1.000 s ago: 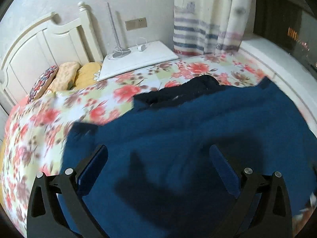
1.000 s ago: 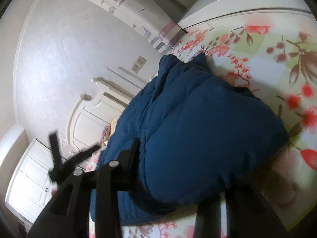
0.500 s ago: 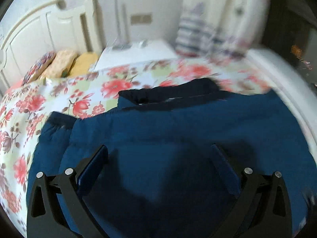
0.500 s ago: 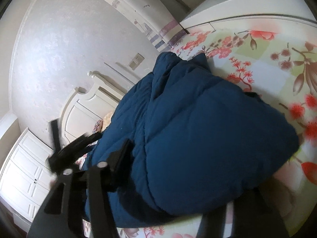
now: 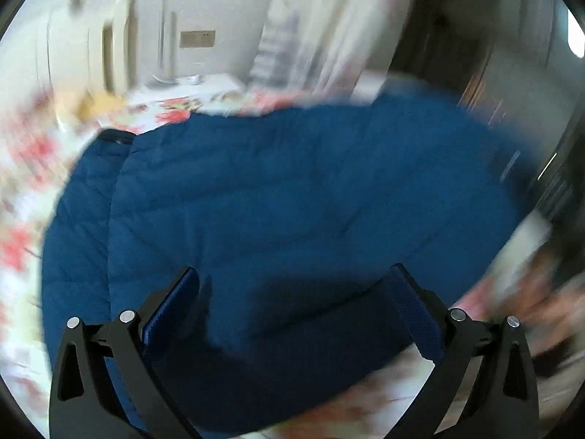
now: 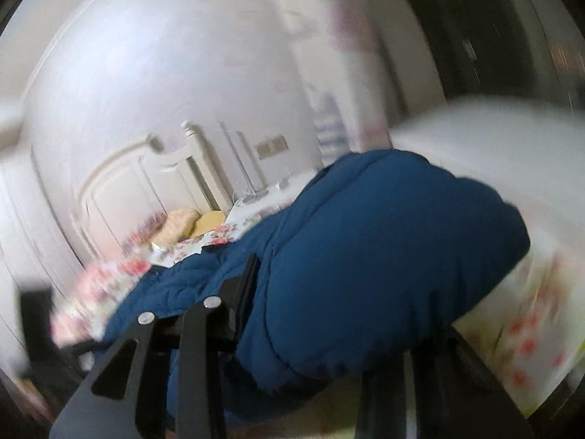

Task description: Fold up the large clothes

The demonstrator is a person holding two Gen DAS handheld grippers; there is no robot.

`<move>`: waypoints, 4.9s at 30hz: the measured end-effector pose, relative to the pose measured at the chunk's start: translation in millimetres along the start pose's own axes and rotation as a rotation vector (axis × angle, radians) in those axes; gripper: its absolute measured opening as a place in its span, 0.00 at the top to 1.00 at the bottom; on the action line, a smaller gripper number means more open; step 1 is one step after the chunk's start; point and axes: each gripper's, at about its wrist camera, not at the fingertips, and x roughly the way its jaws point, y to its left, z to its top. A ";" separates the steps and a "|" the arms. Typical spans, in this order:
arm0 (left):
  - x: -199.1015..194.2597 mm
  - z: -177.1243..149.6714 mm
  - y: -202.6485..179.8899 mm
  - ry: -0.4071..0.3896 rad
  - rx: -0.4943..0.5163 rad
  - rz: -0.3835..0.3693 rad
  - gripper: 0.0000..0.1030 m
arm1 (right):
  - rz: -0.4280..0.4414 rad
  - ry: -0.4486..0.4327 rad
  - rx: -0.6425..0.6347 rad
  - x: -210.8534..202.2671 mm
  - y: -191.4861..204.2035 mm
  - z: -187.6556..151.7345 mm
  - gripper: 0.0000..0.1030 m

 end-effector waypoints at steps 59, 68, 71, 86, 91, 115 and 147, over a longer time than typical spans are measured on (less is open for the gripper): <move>-5.4 84.5 171.7 0.032 -0.104 0.103 0.70 | 0.038 0.387 -0.884 79.1 120.6 -99.2 0.15; -20.5 72.1 159.8 -0.032 -0.207 0.075 0.71 | 0.375 0.186 -0.689 40.5 161.2 -18.8 0.16; -26.7 63.1 152.5 -0.060 -0.191 0.093 0.70 | 0.386 0.214 -0.680 63.7 187.5 -27.8 0.15; -93.1 111.5 82.0 -0.283 0.016 0.338 0.11 | 0.314 0.294 -0.903 122.7 204.6 -100.9 0.14; -8.2 120.5 95.9 -0.068 0.008 0.290 0.20 | 0.312 0.283 -0.899 95.8 218.2 -113.1 0.14; 25.7 80.0 167.6 -0.037 -0.112 0.434 0.21 | 0.288 0.541 -0.463 301.4 152.7 83.3 0.57; 32.4 79.4 170.4 0.031 -0.104 0.528 0.11 | 0.286 0.815 -0.702 372.1 225.4 8.7 0.37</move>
